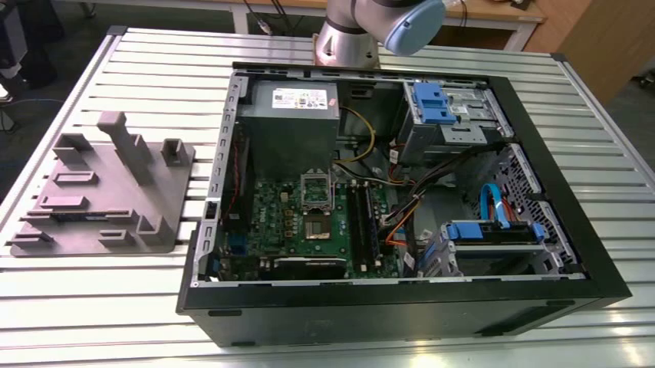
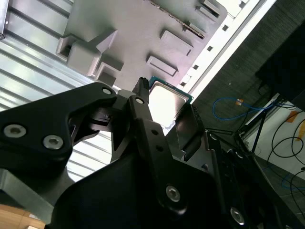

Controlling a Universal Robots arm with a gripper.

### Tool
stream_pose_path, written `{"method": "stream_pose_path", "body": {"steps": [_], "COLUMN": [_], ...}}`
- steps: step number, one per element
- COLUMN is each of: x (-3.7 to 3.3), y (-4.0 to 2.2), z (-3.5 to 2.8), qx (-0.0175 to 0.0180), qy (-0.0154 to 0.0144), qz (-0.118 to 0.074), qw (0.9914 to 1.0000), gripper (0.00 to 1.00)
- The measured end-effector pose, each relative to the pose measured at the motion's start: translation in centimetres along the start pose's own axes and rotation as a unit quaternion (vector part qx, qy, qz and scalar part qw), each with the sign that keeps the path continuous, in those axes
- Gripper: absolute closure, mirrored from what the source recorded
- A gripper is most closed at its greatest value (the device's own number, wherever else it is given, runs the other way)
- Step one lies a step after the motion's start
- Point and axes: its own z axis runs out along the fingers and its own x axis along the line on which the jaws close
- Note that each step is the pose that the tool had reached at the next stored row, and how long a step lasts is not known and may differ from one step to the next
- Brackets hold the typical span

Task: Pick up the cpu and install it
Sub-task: 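Pick up the cpu and move it towards the insertion slot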

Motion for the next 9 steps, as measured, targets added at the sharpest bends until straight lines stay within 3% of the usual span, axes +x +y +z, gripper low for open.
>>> {"method": "stream_pose_path", "body": {"steps": [9], "x": [-0.31], "y": [-0.01], "z": [0.01], "qx": [0.0], "qy": [0.0], "qz": [0.0], "qw": [1.0], "gripper": [0.53]}}
